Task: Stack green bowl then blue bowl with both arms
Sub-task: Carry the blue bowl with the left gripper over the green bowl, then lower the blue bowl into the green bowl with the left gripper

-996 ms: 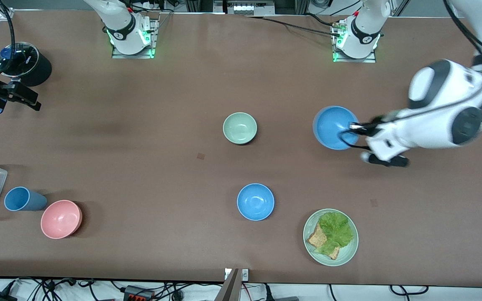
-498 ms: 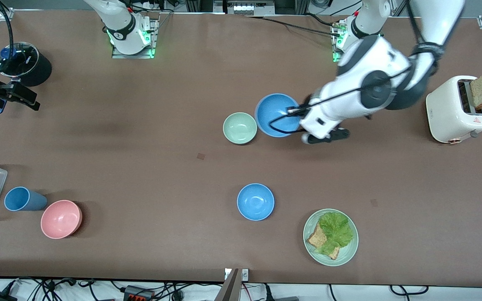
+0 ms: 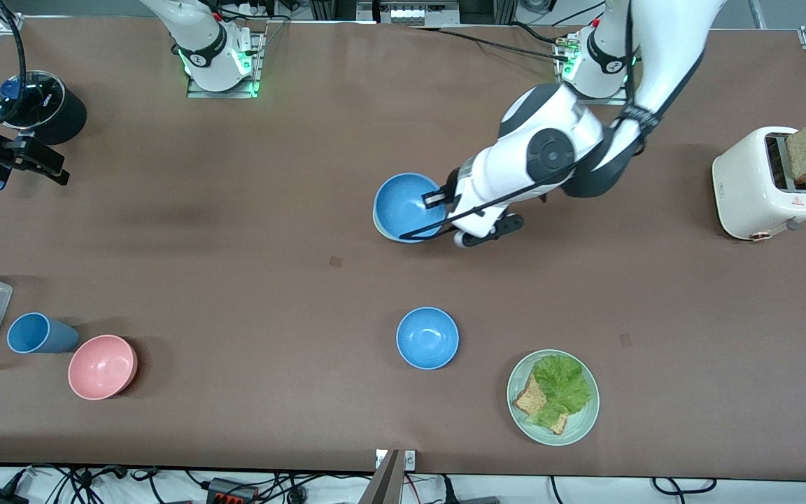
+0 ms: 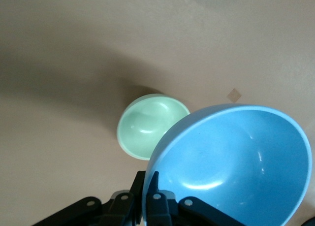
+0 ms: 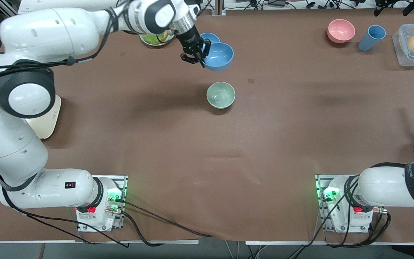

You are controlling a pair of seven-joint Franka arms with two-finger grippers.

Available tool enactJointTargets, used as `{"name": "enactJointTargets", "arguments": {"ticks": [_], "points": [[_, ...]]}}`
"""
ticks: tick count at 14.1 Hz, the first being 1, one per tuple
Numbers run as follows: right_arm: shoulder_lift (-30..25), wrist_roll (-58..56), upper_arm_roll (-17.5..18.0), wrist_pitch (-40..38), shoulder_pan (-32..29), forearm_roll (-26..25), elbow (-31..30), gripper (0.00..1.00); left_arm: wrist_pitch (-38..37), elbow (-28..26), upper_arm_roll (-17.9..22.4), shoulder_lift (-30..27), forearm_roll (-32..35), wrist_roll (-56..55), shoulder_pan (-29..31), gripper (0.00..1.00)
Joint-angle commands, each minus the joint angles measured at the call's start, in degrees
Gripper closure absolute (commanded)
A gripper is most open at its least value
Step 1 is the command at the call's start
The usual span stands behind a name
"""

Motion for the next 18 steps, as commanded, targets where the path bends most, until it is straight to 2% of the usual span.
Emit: {"name": "enactJointTargets", "arguments": {"ticks": [1,6,12,18], "points": [[-0.8,-0.9,0.4,-0.3,-0.3,-0.1,-0.2,0.0,5.1,-2.6,0.4,1.6,4.1,-4.1,-1.4,1.0],[-0.8,-0.9,0.3,-0.4,-0.3,-0.1,-0.2,0.0,14.8,-10.6,0.4,1.0,6.3,-5.9,-1.3,1.0],[-0.8,-0.9,0.4,-0.1,-0.3,-0.1,-0.2,0.0,15.0,-14.1,0.4,-0.6,10.9,-6.8,-1.4,1.0],[-0.7,-1.5,0.3,0.1,-0.4,-0.4,-0.2,0.0,14.9,-14.2,0.5,-0.3,13.0,-9.7,-3.9,1.0]]}}
